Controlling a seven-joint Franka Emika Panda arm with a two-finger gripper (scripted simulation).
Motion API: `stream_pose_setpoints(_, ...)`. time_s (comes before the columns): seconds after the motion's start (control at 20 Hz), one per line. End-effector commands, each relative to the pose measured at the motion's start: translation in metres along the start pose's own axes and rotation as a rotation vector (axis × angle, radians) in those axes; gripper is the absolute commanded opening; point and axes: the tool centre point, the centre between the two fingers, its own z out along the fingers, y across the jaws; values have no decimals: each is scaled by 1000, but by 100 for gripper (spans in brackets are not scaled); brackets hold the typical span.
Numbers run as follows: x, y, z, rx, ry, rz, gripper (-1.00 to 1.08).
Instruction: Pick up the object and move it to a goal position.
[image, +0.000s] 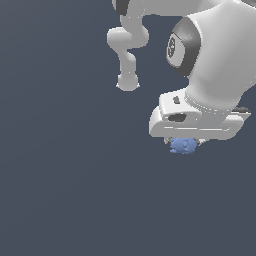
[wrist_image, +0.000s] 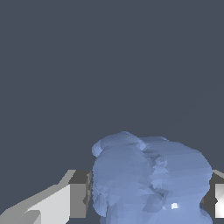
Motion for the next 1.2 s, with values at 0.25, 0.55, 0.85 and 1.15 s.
stream_pose_setpoints(0.25, 9, -15, -37, 0, -1, 0, -100)
stream_pose_setpoints(0.55, 13, -21, -54, 0, -1, 0, -100)
stream_pose_setpoints(0.85, 16, -25, -62, 0, -1, 0, -100)
stream_pose_setpoints(1.15, 17, -26, -64, 0, -1, 0, -100)
